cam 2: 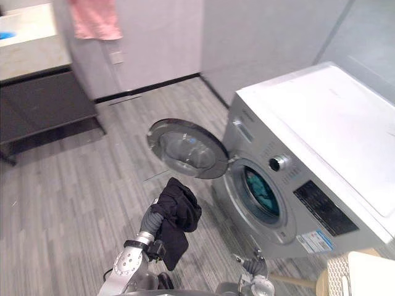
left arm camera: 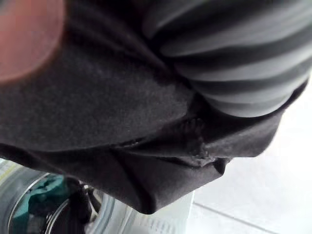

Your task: Pick up the laundry basket with both hands and put the clothes into the washing machine.

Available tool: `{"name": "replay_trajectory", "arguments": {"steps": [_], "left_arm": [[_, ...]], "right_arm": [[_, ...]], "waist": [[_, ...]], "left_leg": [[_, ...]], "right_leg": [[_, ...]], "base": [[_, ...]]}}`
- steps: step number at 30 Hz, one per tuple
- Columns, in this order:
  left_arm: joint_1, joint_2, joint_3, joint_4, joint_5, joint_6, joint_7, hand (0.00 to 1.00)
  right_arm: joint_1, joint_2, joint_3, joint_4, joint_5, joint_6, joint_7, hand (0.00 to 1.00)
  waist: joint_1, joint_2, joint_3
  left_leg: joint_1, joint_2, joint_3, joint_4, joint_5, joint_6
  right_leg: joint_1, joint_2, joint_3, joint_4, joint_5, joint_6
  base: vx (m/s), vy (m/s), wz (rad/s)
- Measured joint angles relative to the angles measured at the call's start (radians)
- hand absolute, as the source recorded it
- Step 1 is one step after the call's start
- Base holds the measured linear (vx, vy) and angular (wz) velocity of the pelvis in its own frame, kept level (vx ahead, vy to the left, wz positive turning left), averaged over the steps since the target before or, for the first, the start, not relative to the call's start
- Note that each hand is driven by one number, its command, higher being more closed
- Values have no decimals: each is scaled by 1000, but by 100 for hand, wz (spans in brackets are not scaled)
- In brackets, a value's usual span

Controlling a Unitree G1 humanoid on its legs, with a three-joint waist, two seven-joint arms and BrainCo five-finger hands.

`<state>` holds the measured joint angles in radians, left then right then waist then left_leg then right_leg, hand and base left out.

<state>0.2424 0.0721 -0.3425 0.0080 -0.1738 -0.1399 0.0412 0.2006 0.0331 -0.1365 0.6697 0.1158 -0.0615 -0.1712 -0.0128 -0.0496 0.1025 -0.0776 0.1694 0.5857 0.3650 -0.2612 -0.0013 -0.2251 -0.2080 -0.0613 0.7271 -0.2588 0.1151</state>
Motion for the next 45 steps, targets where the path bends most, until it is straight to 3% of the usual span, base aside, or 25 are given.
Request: {"name": "replay_trajectory", "arguments": {"steps": [2, 4, 5, 6, 8, 10, 11, 12, 13, 14, 16, 17, 18, 20, 21, 22, 25, 28, 32, 34, 36, 38, 40, 45], "left_arm": [[-10, 17, 2, 13, -1, -3, 8, 100], [-39, 25, 9, 71, -7, -4, 5, 100], [-58, 32, 26, 119, -9, -3, 4, 100], [-67, 38, 41, 158, -9, -1, 4, 100], [-66, 35, 43, 198, -7, 8, 3, 100], [-67, 24, 49, 199, -7, 7, 3, 100], [-67, 8, 64, 198, -7, 8, 0, 100], [-65, 2, 69, 195, -7, 8, 0, 100], [-65, -11, 70, 188, -8, 8, 0, 100], [-64, -25, 69, 178, -10, 5, 1, 100], [-62, -33, 65, 161, -10, 4, 1, 100], [-62, -31, 66, 159, -10, 2, 1, 100], [-60, -30, 68, 167, -10, 3, 3, 100], [-62, -33, 67, 181, -10, 2, 3, 100], [-65, -39, 66, 195, -10, 3, 1, 100], [-63, -25, 66, 201, -10, 6, 0, 100], [-43, -6, 69, 201, -11, 6, -7, 100], [-22, -2, 71, 201, -11, 10, -17, 100], [-15, 9, 80, 206, -11, 18, -15, 100], [-16, 1, 103, 213, -14, 21, -8, 100], [-32, -13, 144, 206, -33, 21, 13, 100], [-71, -19, 189, 178, -74, 20, 50, 100], [-102, -19, 202, 162, -100, 20, 79, 100], [-222, -46, 230, 155, -143, 11, 137, 100]], "right_arm": [[-32, 0, 0, 45, -9, 0, 0, 0], [-68, -6, -1, 101, -12, -2, -1, 0], [-84, -7, -1, 135, -16, -1, -1, 0], [-79, -9, -1, 146, -21, -1, -1, 0], [-77, -46, -5, 155, -31, -1, -1, 0], [-77, -71, -11, 162, -31, 2, 0, 0], [-64, -73, -13, 152, -31, 2, -1, 0], [-53, -72, -11, 137, -28, 1, -2, 0], [-39, -61, -11, 109, -27, -3, -2, 0], [-43, -62, -13, 90, -26, -6, -4, 0], [-57, -67, -15, 88, -26, -10, -4, 0], [-65, -71, -17, 99, -26, -10, -4, 0], [-73, -65, -31, 122, -26, -10, -5, 0], [-73, -66, -40, 143, -26, -6, -9, 0], [-63, -63, -59, 148, -26, -5, -9, 0], [-48, -49, -61, 148, -26, -4, -8, 0], [-23, -38, -66, 148, -26, -5, -7, 0], [-18, -37, -67, 149, -26, -5, -3, 0], [-18, -34, -67, 150, -26, -5, -3, 0], [-20, -39, -66, 144, -25, -6, -3, 0], [-35, -42, -65, 117, -17, -8, -5, 0], [-67, -43, -45, 62, 0, -8, -19, 0], [-85, -44, -28, 28, 7, -8, -33, 0], [-127, -40, -7, -56, 33, -6, -50, 0]], "waist": [[-31, -2, -6], [-47, 0, -6], [-56, -2, -7], [-58, -11, -12], [-60, 44, -9], [-53, 72, 7], [-56, 69, 24], [-51, 63, 30], [-27, 48, 39], [-13, 46, 39], [2, 42, 40], [4, 41, 41], [3, 45, 39], [-3, 70, 32], [-6, 82, 35], [-12, 56, 29], [-11, 37, 17], [-3, 59, 23], [-1, 71, 23], [0, 74, 29], [1, 82, 62], [2, 65, 108], [1, 50, 129], [2, 44, 193]], "left_leg": [[49, 0, 46, -49, 7, -17], [78, 16, 73, -58, 10, -34], [88, 23, 71, -55, 11, -37], [97, 16, 55, -48, 13, -43], [111, 54, 17, -22, 21, -61], [101, 99, -27, 88, 45, -71], [55, 155, -89, 290, 116, -29], [28, 178, -116, 376, 109, -23], [-13, 199, -161, 496, 71, -8], [-56, 186, -220, 533, 37, 0], [-107, 135, -306, 484, 5, -6], [-125, 91, -396, 381, -10, -22], [-119, 49, -481, 226, -4, -34], [-99, 38, -527, 68, 51, -52], [-71, 43, -526, 10, 74, -84], [-40, 33, -507, -35, 78, -86], [-8, 3, -463, -81, 87, -77], [26, -16, -422, -104, 88, -74], [43, -11, -412, -112, 88, -75], [25, 1, -397, -89, 82, -71], [-55, 33, -379, 29, 37, -68], [-204, 74, -359, 220, -54, -55], [-327, 97, -350, 363, -119, -47], [-584, 130, -351, 594, -193, -20]], "right_leg": [[-48, -21, -175, -20, -24, -42], [-93, 1, -345, -131, -27, -71], [-106, 45, -391, -266, 35, -116], [-98, 81, -375, -346, 151, -216], [-41, 139, -371, -417, 172, -220], [8, 179, -348, -465, 168, -223], [94, 204, -339, -518, 166, -226], [129, 212, -324, -536, 165, -229], [176, 226, -288, -557, 160, -236], [200, 232, -243, -572, 156, -240], [208, 241, -188, -586, 157, -240], [207, 247, -154, -591, 159, -236], [212, 256, -125, -593, 160, -228], [215, 278, -100, -594, 161, -210], [229, 292, -86, -597, 157, -195], [238, 277, -71, -610, 161, -178], [240, 244, -43, -625, 160, -150], [260, 223, -12, -648, 169, -128], [268, 227, 5, -652, 169, -127], [241, 234, 12, -621, 162, -123], [135, 247, 23, -473, 109, -127], [-69, 251, 33, -213, 8, -123], [-215, 251, 41, -55, -61, -118], [-498, 245, 57, 182, -109, -132]], "base": [[205, 28, -74], [266, -88, -63], [275, -130, -50], [251, -124, -35], [296, -106, -43], [348, -173, -50], [252, -148, -30], [220, -122, -51], [198, -66, -90], [187, -40, -99], [157, 30, -97], [161, 100, -110], [129, 115, -92], [151, 160, -62], [196, 198, -45], [152, 149, -30], [99, 124, -26], [53, 113, -24], [17, 5, -10], [-33, -33, -18], [-97, -17, -35], [-243, 0, -50], [-231, -17, -39], [-155, 6, -20]]}}
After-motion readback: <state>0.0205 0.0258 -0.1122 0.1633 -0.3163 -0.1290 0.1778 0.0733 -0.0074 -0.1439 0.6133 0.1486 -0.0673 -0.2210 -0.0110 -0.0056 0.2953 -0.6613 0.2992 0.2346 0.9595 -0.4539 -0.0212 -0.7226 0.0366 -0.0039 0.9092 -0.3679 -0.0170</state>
